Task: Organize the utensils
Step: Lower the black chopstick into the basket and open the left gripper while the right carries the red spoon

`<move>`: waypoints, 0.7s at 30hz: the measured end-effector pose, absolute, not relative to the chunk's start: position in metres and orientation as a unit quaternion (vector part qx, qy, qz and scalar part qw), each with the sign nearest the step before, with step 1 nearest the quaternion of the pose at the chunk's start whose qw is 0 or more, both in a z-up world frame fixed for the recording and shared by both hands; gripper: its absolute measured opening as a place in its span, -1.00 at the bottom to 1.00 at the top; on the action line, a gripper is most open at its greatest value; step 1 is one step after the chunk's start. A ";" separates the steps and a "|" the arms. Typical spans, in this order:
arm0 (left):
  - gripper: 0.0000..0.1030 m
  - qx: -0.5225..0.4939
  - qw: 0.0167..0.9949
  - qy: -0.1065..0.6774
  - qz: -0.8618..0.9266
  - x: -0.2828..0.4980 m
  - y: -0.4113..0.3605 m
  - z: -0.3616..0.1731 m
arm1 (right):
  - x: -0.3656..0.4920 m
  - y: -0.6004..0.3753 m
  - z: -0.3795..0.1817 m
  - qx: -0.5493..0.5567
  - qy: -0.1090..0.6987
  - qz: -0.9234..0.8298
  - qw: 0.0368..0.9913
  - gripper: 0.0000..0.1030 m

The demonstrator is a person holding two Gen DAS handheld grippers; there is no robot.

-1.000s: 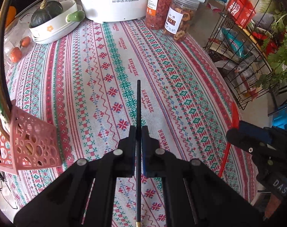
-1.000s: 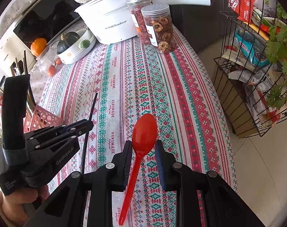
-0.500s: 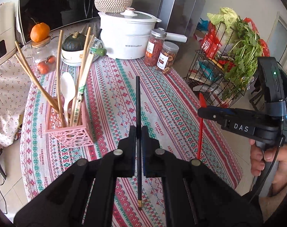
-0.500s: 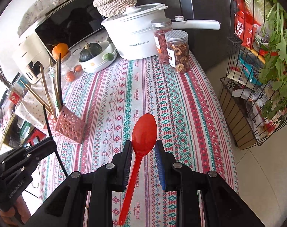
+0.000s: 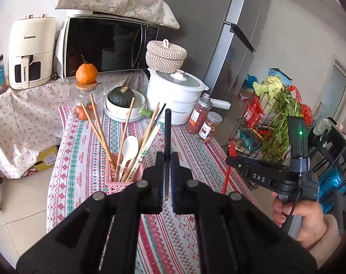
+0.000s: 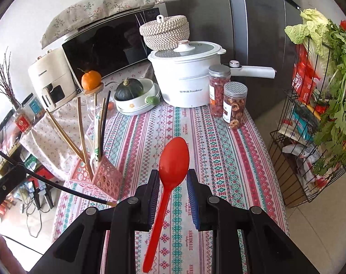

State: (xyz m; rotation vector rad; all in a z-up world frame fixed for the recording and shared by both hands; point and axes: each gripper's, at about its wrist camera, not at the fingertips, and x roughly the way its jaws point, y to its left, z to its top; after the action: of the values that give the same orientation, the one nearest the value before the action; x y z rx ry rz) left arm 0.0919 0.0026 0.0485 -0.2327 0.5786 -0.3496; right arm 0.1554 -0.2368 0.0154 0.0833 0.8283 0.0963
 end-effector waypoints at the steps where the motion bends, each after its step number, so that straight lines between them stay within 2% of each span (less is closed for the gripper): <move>1: -0.89 -0.119 0.940 0.271 -0.168 0.090 0.007 0.054 | 0.157 -0.233 0.016 0.041 0.402 0.048 0.914 -0.52; 11: -0.89 -0.147 0.967 0.176 -0.112 0.087 0.041 0.082 | 0.163 -0.208 0.014 0.036 0.403 0.065 0.912 -0.52; 21: -0.89 -0.152 0.968 0.186 -0.072 0.115 0.049 0.064 | 0.163 -0.201 0.012 0.034 0.403 0.068 0.912 -0.52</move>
State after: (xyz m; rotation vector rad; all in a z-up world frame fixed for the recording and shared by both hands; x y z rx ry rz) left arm 0.1146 0.0486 0.0642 -0.3079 0.3766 -0.1464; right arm 0.1632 -0.2014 0.0122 0.0697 0.8310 0.1400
